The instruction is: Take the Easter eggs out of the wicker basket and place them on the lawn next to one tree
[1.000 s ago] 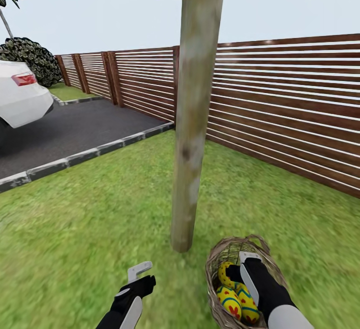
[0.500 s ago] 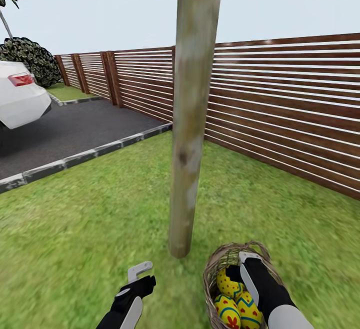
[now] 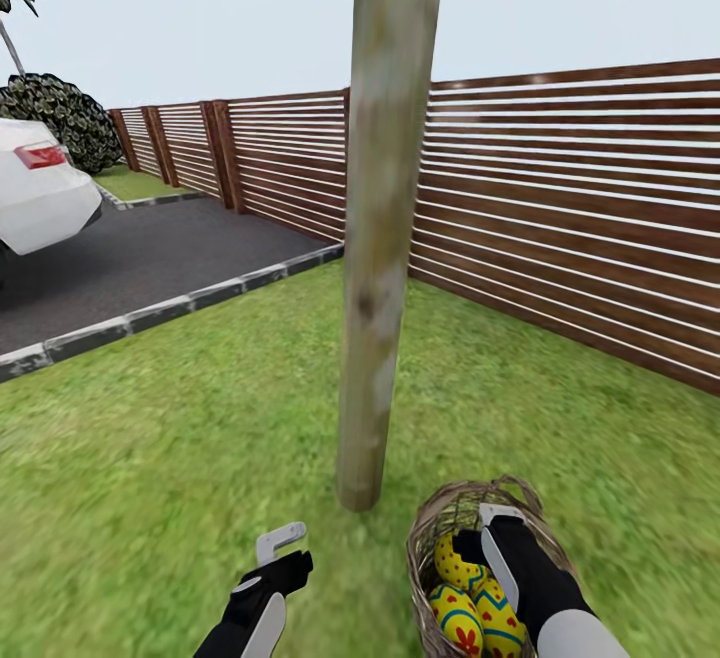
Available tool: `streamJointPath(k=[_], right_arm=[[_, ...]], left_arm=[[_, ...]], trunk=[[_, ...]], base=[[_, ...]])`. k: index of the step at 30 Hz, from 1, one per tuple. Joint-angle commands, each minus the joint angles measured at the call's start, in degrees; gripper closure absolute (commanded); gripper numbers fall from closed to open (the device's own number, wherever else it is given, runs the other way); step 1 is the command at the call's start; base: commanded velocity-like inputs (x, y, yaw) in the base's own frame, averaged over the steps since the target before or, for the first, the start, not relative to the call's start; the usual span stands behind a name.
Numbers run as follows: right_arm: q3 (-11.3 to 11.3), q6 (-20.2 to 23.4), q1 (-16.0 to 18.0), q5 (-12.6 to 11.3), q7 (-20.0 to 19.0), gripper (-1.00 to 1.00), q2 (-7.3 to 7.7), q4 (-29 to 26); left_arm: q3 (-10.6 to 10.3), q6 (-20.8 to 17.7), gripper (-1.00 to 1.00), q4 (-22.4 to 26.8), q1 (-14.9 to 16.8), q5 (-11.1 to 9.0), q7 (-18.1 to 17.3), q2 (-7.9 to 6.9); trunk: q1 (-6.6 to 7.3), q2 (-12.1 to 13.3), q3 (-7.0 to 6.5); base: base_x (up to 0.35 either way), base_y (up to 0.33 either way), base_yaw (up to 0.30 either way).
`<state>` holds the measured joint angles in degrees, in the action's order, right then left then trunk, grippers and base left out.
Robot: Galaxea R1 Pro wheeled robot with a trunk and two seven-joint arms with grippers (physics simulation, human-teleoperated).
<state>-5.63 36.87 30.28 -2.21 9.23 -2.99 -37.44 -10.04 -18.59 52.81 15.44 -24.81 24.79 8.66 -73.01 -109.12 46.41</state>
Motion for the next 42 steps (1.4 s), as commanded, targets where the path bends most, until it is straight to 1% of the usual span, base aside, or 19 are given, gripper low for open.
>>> streamJointPath(k=[1, 42], right_arm=[[-0.2, 0.2, 0.0, -0.2, 0.3, -1.0, -0.03, -0.1], [-0.2, 0.2, 0.0, -0.2, 0.3, -1.0, -0.03, -0.1]], left_arm=[[-0.2, -0.1, -1.0, 0.1, 0.0, -0.5, 0.5, -0.01], [-0.2, -0.1, -1.0, 0.1, 0.0, -0.5, 0.6, 0.13]], trunk=[[-0.22, -0.4, 0.24], [-9.22, -16.9, 7.6]], base=[[0.0, 0.0, 0.0], [0.0, 0.0, 0.0]])
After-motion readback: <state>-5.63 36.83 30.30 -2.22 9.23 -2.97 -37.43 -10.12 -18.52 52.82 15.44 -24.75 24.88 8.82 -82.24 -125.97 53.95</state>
